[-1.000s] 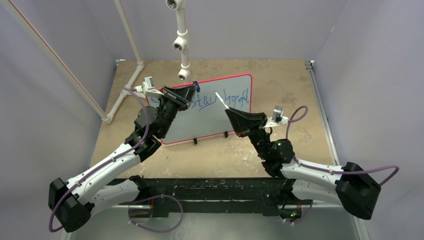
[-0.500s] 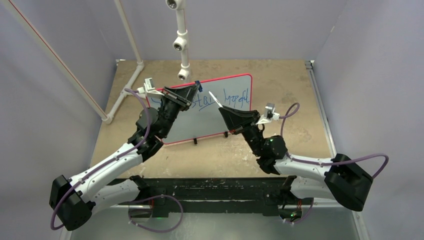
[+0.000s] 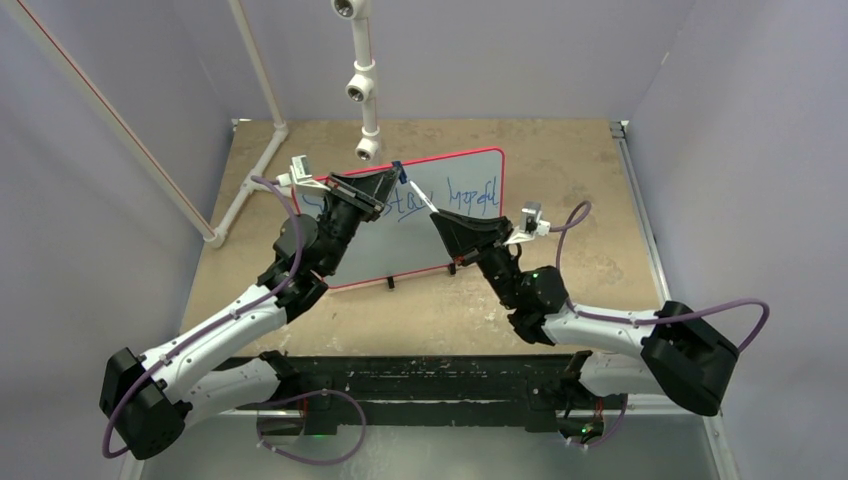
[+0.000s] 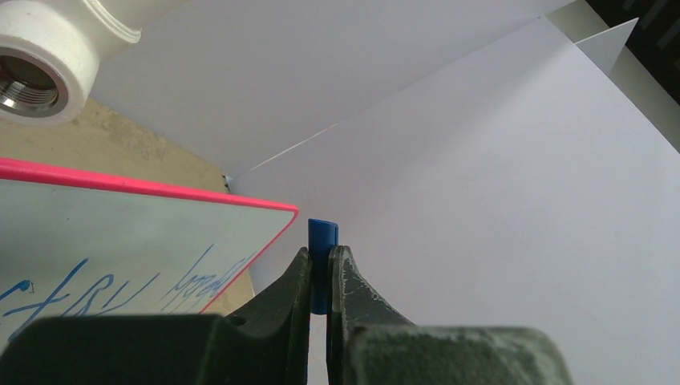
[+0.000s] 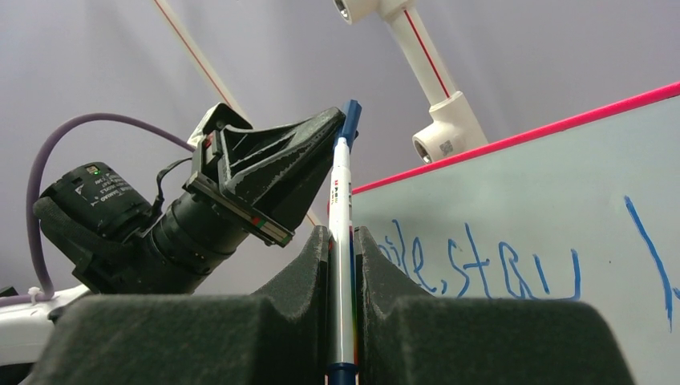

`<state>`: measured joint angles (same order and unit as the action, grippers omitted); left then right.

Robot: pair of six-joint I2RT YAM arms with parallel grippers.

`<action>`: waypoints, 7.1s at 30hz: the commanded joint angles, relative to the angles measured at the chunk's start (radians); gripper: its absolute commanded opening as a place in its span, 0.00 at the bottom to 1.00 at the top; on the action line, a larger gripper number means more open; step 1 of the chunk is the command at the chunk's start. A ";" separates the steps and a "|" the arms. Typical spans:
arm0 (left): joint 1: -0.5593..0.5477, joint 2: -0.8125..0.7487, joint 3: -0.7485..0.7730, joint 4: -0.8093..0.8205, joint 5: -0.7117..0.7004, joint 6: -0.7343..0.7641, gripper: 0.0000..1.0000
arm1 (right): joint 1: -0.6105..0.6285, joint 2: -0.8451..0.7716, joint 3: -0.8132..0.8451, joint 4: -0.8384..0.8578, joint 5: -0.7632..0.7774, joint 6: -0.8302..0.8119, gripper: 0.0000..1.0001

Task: Write a sentence on the whiteboard
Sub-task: Insert the pen cap into the whiteboard marker.

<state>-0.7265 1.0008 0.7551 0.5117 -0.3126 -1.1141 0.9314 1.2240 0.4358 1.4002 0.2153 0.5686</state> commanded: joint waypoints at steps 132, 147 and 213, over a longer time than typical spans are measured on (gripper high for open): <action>-0.032 0.031 -0.080 0.194 -0.048 -0.074 0.00 | 0.007 -0.064 0.003 -0.043 0.000 -0.056 0.00; -0.036 0.028 -0.082 0.200 -0.047 -0.075 0.00 | 0.007 -0.059 0.015 -0.057 0.010 -0.062 0.00; -0.052 0.038 -0.083 0.218 -0.065 -0.073 0.00 | 0.010 -0.078 -0.007 -0.049 0.051 -0.058 0.00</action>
<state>-0.7712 1.0584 0.6739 0.6914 -0.3717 -1.1862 0.9371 1.1793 0.4168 1.3159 0.2375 0.5304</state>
